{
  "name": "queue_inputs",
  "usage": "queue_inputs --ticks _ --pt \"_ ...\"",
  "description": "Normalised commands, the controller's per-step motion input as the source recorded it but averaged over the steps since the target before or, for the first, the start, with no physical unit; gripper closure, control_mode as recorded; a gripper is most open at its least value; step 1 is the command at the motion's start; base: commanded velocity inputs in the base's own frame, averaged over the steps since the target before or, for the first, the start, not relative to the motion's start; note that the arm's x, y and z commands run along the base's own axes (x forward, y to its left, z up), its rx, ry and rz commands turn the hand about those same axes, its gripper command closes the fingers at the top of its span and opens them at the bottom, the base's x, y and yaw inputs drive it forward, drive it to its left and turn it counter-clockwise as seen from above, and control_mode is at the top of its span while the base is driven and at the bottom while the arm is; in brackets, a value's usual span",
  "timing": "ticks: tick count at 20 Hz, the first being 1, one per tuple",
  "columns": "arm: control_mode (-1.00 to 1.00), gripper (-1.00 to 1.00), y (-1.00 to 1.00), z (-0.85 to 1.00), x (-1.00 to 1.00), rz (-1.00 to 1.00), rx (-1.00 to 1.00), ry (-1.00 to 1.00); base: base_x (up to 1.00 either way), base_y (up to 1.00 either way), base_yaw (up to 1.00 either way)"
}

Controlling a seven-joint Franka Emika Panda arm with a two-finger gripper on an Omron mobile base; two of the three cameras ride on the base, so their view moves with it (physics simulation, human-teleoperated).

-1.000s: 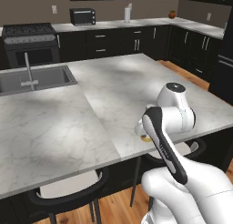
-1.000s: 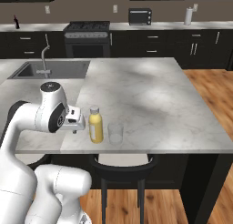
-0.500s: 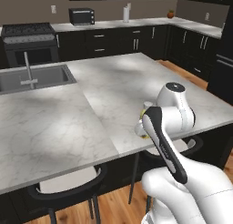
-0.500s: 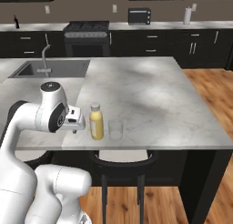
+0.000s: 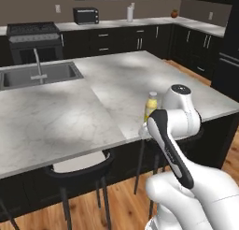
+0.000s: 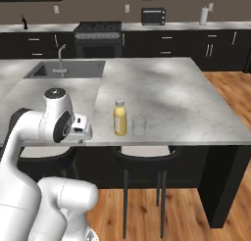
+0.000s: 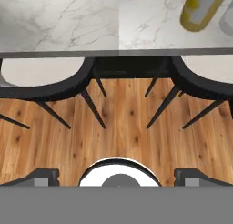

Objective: There is a wine glass and glass cup on the dining counter. Place the wine bottle next to the wine glass and the juice bottle next to the glass cup.

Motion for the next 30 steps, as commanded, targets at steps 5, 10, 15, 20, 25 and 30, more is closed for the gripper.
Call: queue_inputs --ticks 5,10,15,20,25,30 --pt "1.00 -1.00 0.00 0.00 0.00 0.00 0.00 0.00 -0.02 0.88 0.00" --pt "1.00 -1.00 0.00 0.00 0.00 0.00 0.00 0.00 0.00 0.89 0.00" --pt "1.00 -1.00 0.00 0.00 0.00 0.00 0.00 0.00 -0.10 0.91 0.00" --pt "1.00 -1.00 0.00 0.00 0.00 0.00 0.00 0.00 -0.22 0.91 0.00" --pt "1.00 -1.00 0.00 0.00 0.00 0.00 0.00 0.00 -0.16 0.91 0.00" --pt "1.00 -1.00 0.00 0.00 0.00 0.00 0.00 0.00 -0.07 0.89 0.00"
